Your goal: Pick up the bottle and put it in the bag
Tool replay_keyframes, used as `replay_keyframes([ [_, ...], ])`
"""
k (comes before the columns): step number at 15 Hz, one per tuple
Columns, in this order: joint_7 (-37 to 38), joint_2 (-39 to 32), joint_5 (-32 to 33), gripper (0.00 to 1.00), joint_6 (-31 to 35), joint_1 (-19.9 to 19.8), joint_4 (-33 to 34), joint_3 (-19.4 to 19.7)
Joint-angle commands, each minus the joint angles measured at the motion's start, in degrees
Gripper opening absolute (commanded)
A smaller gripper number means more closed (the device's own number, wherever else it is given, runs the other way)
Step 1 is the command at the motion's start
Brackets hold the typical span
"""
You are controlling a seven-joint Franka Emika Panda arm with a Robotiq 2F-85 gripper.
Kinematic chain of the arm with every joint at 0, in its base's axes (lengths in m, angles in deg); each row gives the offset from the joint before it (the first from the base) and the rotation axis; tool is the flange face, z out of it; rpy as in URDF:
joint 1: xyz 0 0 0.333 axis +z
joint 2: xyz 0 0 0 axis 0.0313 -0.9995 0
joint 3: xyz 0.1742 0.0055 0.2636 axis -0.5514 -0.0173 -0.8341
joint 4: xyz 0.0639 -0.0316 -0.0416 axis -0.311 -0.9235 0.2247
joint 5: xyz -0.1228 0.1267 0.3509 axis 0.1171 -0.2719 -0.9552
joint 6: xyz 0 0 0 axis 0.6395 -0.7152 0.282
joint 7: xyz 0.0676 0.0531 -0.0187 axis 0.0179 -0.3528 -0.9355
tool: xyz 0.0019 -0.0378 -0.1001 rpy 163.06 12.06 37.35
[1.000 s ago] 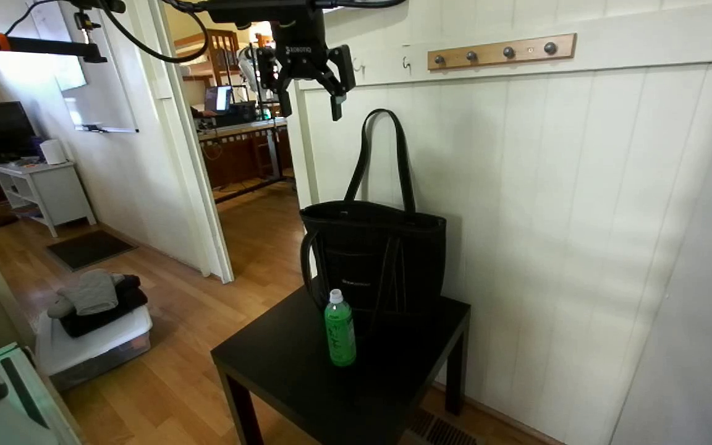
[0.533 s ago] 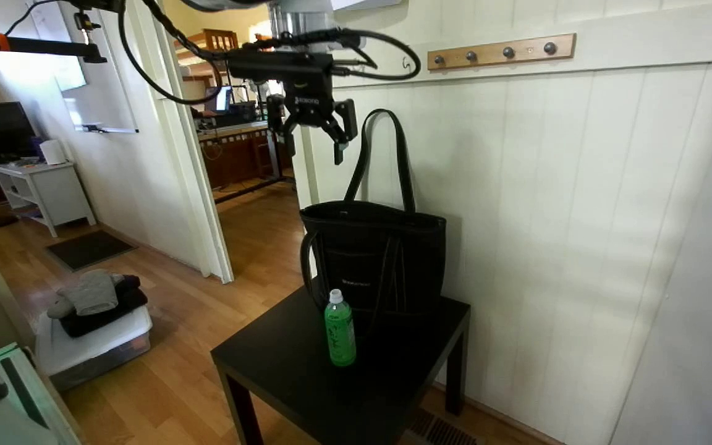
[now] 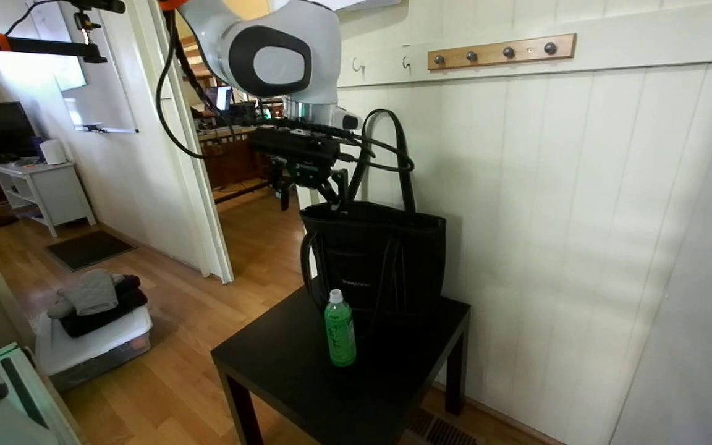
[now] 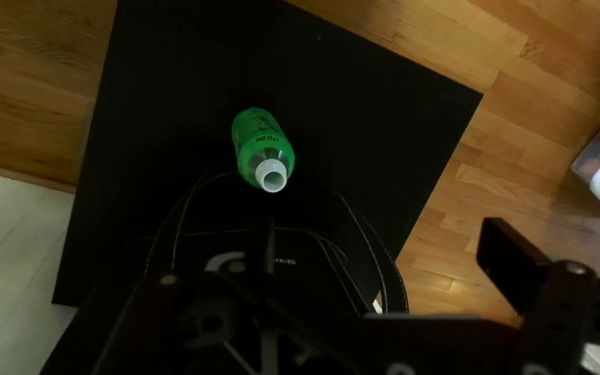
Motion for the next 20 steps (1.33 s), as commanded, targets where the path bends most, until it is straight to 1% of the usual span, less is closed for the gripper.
replay_keyframes([
  [1, -2.0, -8.1, -1.1, 1.0, 1.9, -3.7, 4.4, -3.6],
  [2, -1.8, -9.9, -0.9, 1.0, 2.1, -4.7, 5.2, -4.4],
  [3, 0.0, -11.7, 1.1, 1.0, 2.1, -5.3, 6.1, -4.5],
  [4, 0.4, -7.5, 1.1, 1.0, 0.9, -5.7, 3.6, -5.5],
  [6, 0.5, -10.4, 1.5, 1.0, 1.4, -6.8, 5.0, -6.0],
  [9, 0.6, -11.5, 1.6, 1.0, 1.5, -7.1, 5.9, -6.2],
  [10, 1.4, -12.4, 0.9, 1.0, 0.5, -7.4, 6.5, -6.6],
  [11, 3.8, -15.0, 1.6, 1.0, 0.9, -6.9, 7.7, -6.8],
  [16, 11.9, -22.7, 3.2, 1.0, 5.1, -6.1, 10.1, -8.9],
  [20, 19.5, -29.4, 8.9, 1.0, 12.9, -4.7, 12.6, -8.7],
])
